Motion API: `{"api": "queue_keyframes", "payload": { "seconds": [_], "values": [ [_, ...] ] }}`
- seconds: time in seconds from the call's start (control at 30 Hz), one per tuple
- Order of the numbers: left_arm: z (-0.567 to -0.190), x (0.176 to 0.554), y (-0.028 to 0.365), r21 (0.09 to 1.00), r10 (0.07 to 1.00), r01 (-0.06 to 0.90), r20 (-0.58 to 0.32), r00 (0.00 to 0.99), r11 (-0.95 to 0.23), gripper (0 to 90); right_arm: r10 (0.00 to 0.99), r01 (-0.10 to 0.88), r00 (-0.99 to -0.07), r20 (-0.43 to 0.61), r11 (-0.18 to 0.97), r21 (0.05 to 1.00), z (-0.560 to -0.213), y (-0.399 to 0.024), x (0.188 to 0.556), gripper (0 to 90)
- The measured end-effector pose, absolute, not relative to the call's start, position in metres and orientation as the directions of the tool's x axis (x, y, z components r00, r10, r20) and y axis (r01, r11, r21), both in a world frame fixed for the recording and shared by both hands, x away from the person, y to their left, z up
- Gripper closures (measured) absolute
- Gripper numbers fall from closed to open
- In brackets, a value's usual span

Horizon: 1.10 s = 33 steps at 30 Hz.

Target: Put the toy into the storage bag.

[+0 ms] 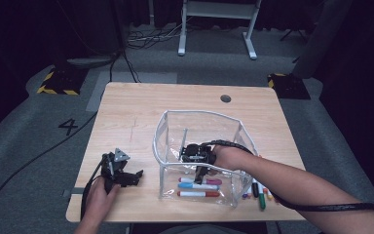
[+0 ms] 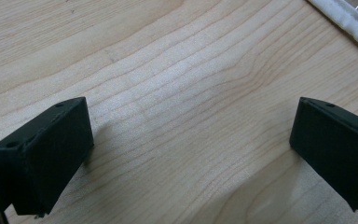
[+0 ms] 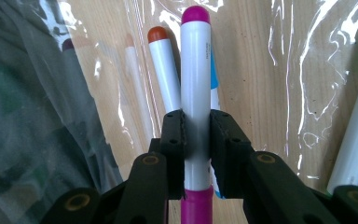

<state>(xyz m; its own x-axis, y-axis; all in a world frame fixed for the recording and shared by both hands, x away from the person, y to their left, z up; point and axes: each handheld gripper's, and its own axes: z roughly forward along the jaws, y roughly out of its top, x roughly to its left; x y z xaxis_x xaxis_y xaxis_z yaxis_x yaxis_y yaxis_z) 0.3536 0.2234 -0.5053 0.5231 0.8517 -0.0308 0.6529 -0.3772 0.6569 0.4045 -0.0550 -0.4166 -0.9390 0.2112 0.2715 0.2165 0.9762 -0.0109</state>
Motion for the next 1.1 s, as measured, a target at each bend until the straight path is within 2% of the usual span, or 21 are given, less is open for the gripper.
{"api": "queue_keyframes", "payload": {
  "seconds": [0.07, 0.13, 0.27, 0.53, 0.77, 0.97, 1.1],
  "values": [
    [-0.505, 0.354, 0.223, 0.657, 0.852, 0.653, -0.031, 0.523, -0.377, 0.0, 0.204, 0.211, -0.943, 0.263, 0.978, -0.004, -0.418, -0.054, 0.405, 72.5],
    [-0.505, 0.354, 0.223, 0.657, 0.852, 0.653, -0.031, 0.523, -0.377, 0.0, 0.218, 0.231, -0.935, 0.278, 0.973, 0.011, -0.419, -0.054, 0.407, 56.4],
    [-0.505, 0.354, 0.223, 0.657, 0.852, 0.653, -0.031, 0.523, -0.377, 0.0, 0.248, 0.269, -0.931, 0.268, 0.962, 0.046, -0.411, -0.058, 0.413, 47.4],
    [-0.505, 0.354, 0.223, 0.657, 0.852, 0.653, -0.031, 0.523, -0.377, 0.0, 0.288, 0.319, -0.944, 0.159, 0.919, 0.231, -0.36, -0.08, 0.414, 46.3],
    [-0.505, 0.354, 0.223, 0.657, 0.851, 0.653, -0.031, 0.523, -0.377, 0.0, 0.363, 0.372, -0.926, 0.101, 0.837, 0.402, -0.308, -0.122, 0.406, 47.3],
    [-0.505, 0.354, 0.223, 0.657, 0.852, 0.653, -0.031, 0.523, -0.377, 0.0, 0.423, 0.393, -0.904, 0.058, 0.769, 0.504, -0.28, -0.165, 0.395, 47.1],
    [-0.505, 0.354, 0.223, 0.657, 0.852, 0.653, -0.031, 0.523, -0.377, 0.0, 0.429, 0.377, -0.903, 0.027, 0.759, 0.532, -0.27, -0.188, 0.386, 45.5]
  ]
}}
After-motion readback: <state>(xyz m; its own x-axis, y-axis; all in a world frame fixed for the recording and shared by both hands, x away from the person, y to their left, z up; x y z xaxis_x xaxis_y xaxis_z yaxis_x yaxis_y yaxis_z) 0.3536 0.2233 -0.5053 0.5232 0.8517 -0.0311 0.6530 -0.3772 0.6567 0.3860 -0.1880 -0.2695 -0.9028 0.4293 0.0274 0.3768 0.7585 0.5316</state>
